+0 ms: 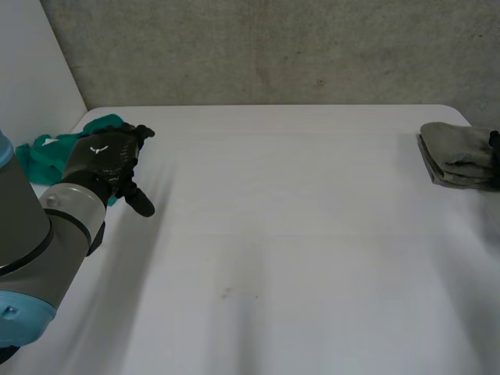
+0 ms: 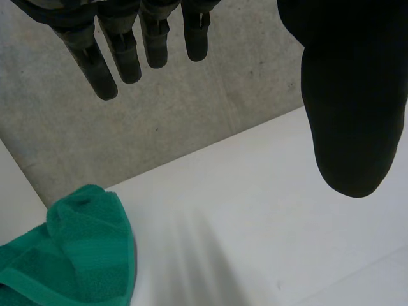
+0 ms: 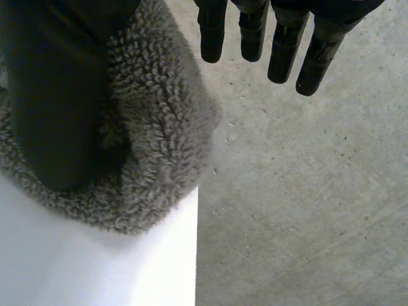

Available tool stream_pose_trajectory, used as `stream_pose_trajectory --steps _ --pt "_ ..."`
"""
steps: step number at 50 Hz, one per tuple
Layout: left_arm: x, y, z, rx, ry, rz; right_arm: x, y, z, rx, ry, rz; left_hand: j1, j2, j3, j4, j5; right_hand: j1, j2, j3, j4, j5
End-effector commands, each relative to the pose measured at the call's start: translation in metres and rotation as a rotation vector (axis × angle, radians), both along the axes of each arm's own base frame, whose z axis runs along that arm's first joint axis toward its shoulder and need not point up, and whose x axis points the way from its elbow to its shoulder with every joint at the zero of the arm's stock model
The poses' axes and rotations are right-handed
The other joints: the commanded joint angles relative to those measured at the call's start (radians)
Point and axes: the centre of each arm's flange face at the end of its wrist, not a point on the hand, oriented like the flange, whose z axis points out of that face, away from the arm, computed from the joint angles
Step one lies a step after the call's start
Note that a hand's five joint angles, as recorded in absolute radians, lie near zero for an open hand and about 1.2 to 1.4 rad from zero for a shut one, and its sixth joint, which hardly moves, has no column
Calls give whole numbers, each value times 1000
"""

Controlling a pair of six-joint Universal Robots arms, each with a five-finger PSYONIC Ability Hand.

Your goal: Fold the laundry.

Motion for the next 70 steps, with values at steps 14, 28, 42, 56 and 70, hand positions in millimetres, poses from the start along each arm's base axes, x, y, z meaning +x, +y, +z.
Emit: stream_pose_trajectory --steps 14,28,42,56,70 --pt "1 2 7 -20 5 -3 -22 15 123 -120 334 -176 3 -11 -19 -10 -30 -27 -42 -38 -56 -66" --pt "0 -9 28 -87 29 5 112 90 253 -398 29 79 0 -14 -22 -13 -33 -27 -42 -38 -56 -66" --pt "36 -55 44 -143 41 97 252 253 182 103 -406 754 -6 -20 -28 -19 -39 -27 -42 -38 -56 -66" --pt "90 -161 -2 -116 -168 124 274 336 105 384 -339 849 -3 -17 -25 -16 -36 -27 -42 -38 -56 -66" --pt "116 -237 -65 -130 -363 118 260 340 80 378 -245 796 18 3 -5 5 -16 -27 -42 -38 -56 -66"
